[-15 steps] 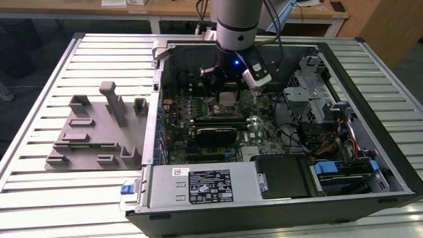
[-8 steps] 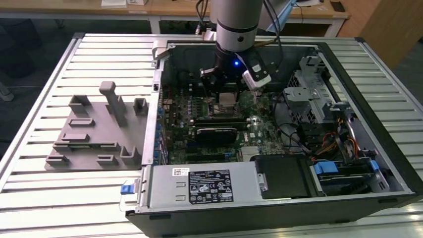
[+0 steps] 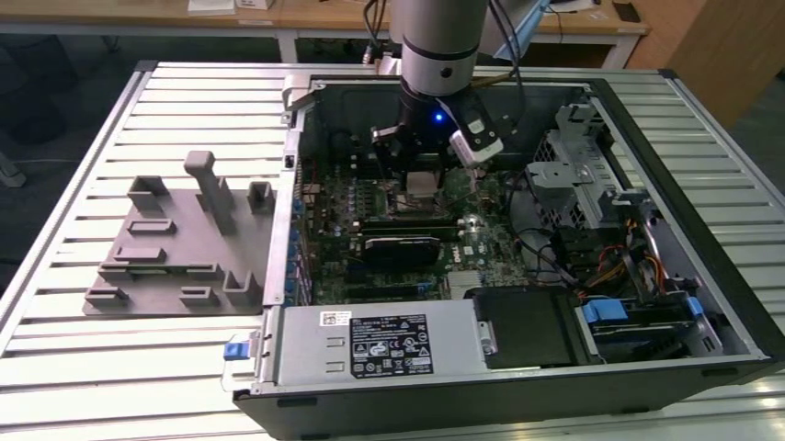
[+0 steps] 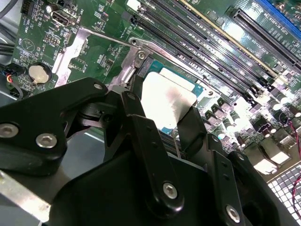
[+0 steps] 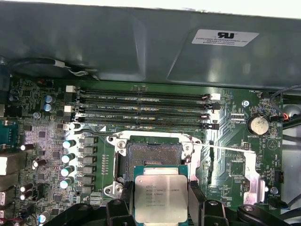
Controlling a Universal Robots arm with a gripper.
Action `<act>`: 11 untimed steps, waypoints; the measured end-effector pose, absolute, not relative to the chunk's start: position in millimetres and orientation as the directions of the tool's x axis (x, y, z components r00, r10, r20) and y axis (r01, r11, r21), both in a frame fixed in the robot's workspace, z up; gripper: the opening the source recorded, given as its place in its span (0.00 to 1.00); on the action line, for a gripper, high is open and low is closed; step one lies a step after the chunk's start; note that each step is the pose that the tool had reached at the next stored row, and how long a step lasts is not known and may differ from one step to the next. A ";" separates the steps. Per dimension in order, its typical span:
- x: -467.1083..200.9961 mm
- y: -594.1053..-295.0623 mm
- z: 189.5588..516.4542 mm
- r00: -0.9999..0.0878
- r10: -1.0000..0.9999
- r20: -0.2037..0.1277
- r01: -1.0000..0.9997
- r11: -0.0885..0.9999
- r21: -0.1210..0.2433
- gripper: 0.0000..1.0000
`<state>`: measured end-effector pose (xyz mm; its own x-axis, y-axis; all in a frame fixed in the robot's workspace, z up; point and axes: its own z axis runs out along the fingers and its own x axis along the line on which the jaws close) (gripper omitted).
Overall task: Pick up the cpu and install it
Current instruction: 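Place the cpu into insertion slot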
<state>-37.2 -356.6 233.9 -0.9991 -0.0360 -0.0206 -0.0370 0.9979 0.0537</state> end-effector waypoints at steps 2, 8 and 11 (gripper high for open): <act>-37.2 -356.6 233.9 -0.999 -0.027 -0.021 -0.028 0.998 0.054 0.54; -37.2 -356.6 233.8 -0.997 0.076 -0.021 0.075 0.996 0.054 0.54; -37.2 -356.6 233.8 -0.991 0.131 -0.021 0.129 0.990 0.054 0.54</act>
